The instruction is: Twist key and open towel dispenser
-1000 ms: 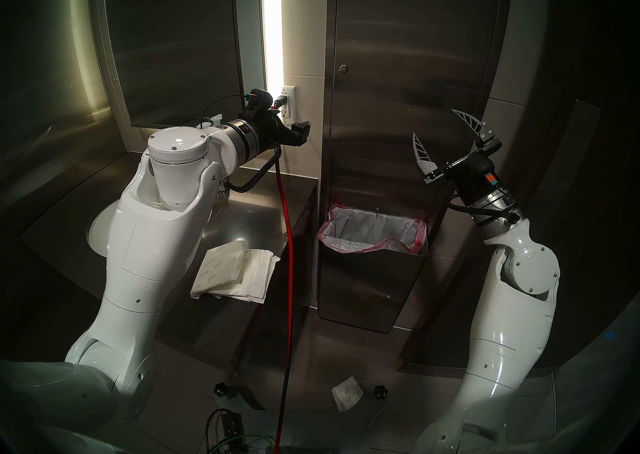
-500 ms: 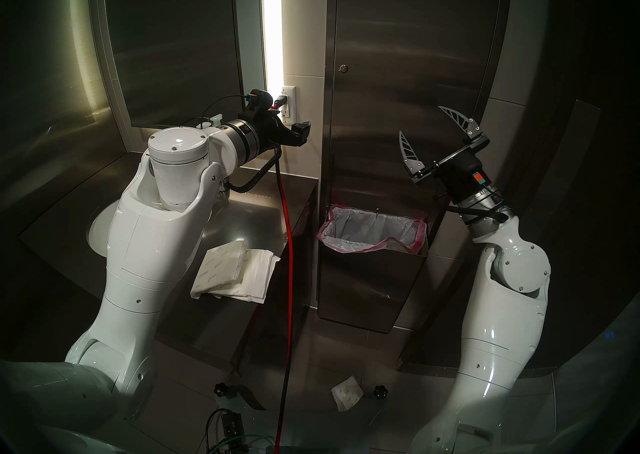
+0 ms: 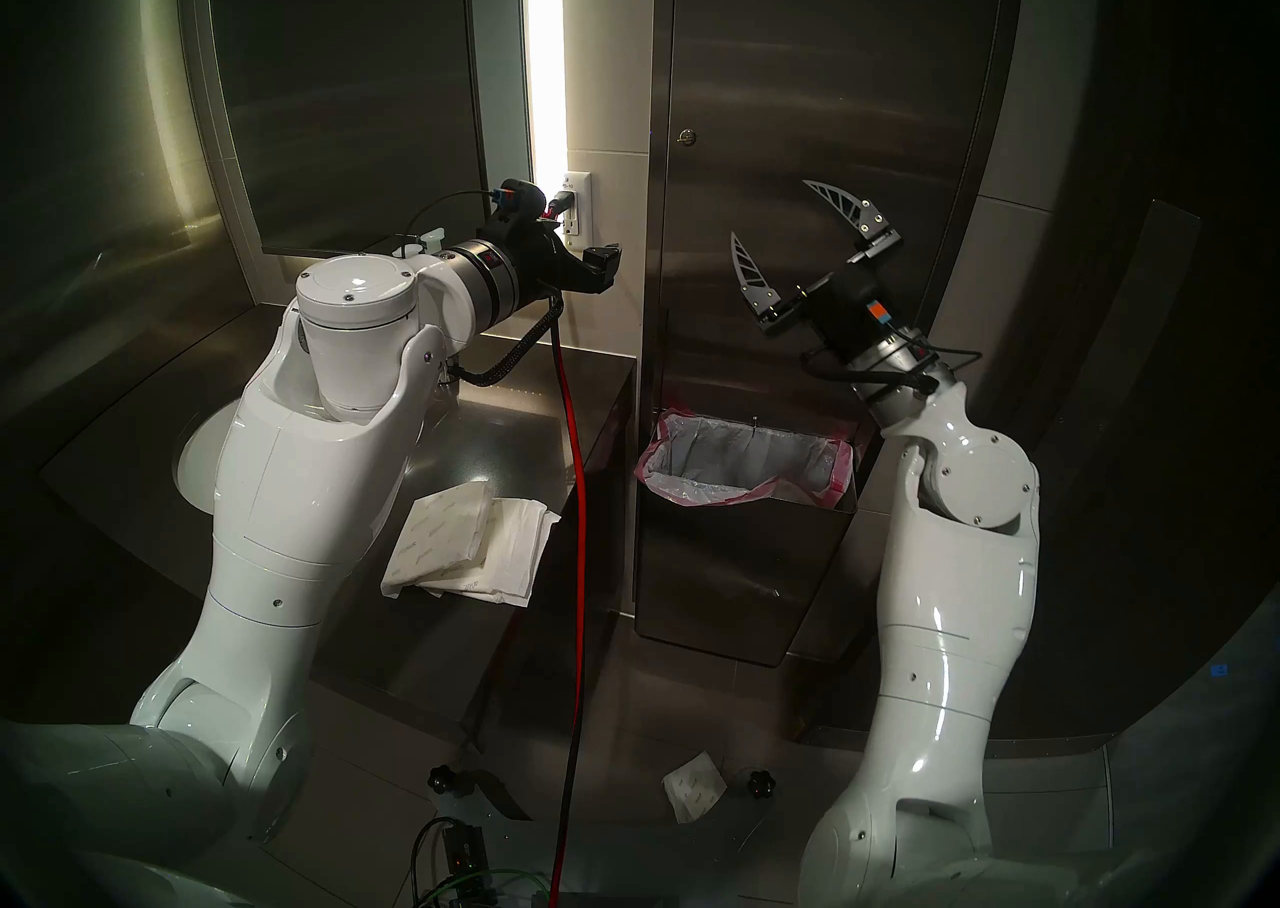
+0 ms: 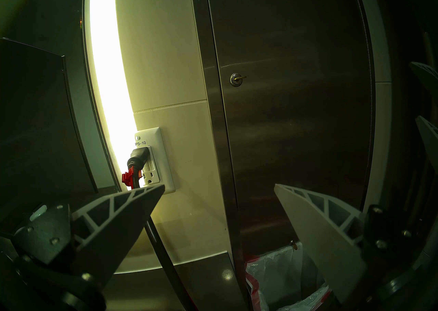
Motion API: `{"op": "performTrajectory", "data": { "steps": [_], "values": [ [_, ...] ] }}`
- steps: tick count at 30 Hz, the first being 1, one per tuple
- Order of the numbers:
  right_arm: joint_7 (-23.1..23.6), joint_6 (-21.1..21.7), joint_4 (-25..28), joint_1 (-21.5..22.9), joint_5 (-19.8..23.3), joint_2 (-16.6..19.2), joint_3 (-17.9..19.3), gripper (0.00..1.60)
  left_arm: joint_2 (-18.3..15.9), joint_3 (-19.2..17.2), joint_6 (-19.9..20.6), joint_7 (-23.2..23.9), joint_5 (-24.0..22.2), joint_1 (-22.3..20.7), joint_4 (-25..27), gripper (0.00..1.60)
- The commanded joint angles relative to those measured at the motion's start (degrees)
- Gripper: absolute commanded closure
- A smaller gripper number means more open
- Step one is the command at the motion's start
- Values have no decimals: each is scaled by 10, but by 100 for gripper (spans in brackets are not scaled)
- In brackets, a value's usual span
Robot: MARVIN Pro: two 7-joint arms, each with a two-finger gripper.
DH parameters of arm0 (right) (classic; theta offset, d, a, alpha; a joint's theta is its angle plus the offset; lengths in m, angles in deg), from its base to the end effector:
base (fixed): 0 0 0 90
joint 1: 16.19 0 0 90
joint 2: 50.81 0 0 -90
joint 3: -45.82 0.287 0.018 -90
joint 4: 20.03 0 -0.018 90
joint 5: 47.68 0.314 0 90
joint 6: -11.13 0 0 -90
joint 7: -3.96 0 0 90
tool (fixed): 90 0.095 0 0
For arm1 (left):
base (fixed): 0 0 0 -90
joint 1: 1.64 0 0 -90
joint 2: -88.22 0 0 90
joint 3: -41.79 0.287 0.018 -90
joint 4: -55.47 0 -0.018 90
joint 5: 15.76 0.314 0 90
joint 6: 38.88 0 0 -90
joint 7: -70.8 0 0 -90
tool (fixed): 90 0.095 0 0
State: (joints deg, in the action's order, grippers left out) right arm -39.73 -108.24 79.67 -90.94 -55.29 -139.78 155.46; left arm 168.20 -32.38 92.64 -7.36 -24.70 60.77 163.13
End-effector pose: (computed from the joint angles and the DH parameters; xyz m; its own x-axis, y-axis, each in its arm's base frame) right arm 0.4290 -0.0646 -0.1096 -0.7348 0.3339 0.5905 0.1433 -0.7744 0.6162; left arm 0.4616 -0.0943 -0.0559 -0.0378 -0.1568 0.9869 -0.4626 -0.8727 -0.1564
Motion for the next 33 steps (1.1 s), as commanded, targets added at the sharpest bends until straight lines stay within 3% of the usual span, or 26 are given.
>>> {"op": "performTrajectory", "data": {
  "steps": [1,9,13,27,33],
  "values": [
    [-42,23,-6,64,-24,19,-42,0,1,-1,-1,-1,1,-8,4,0],
    [-90,65,-25,111,-66,10,-71,0,1,-1,-1,-1,1,-8,4,0],
    [-117,94,-31,131,-100,-13,-75,0,1,-1,-1,0,1,-8,4,0],
    [-172,247,27,105,-171,-77,-95,0,1,-1,-1,0,2,-9,4,0],
    [-167,250,31,103,-208,-64,-123,0,1,-1,0,0,2,-9,4,0]
  ]
}}
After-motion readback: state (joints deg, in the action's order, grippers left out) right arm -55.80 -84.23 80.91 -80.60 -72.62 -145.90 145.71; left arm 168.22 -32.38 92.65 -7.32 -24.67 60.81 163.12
